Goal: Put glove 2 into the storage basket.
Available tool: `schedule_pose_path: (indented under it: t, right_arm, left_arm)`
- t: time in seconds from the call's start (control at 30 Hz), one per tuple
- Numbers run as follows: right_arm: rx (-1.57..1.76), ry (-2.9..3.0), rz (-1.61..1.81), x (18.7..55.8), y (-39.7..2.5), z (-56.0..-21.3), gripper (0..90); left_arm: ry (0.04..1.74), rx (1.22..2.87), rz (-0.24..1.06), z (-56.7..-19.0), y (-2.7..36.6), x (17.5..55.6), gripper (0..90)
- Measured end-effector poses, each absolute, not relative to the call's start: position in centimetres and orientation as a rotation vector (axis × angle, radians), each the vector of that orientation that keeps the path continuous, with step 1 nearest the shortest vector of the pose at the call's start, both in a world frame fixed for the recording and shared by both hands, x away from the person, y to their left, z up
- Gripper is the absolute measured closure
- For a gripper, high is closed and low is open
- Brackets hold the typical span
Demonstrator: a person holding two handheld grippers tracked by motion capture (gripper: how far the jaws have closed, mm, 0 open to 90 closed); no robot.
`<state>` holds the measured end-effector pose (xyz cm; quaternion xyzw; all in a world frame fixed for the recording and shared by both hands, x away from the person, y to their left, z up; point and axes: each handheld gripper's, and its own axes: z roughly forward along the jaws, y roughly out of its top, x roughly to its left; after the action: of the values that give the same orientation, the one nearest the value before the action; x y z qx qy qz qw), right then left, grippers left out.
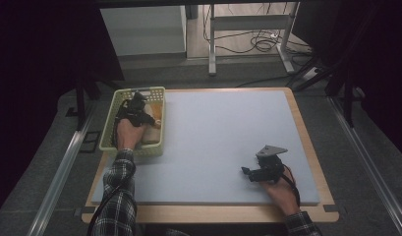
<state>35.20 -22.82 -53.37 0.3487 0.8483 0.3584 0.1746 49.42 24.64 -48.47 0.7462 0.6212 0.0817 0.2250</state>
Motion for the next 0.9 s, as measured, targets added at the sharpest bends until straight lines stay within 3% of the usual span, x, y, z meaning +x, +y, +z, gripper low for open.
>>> schedule_pose_path:
  t: [0.17, 0.57, 0.9]
  right_arm:
    - [0.989, 2.404, 1.016, 35.2, -22.8, -53.4, 18.1]
    - [0.989, 2.404, 1.016, 35.2, -22.8, -53.4, 18.1]
    - [0.989, 2.404, 1.016, 35.2, -22.8, -53.4, 18.1]
  left_arm:
    - [1.775, 2.029, 0.372, -48.0, 25.9, 49.1, 49.1]
    - [1.658, 1.96, 0.419, -47.1, 27.0, 47.8, 20.4]
    - [1.554, 1.907, 0.416, -46.2, 27.5, 46.5, 6.5]
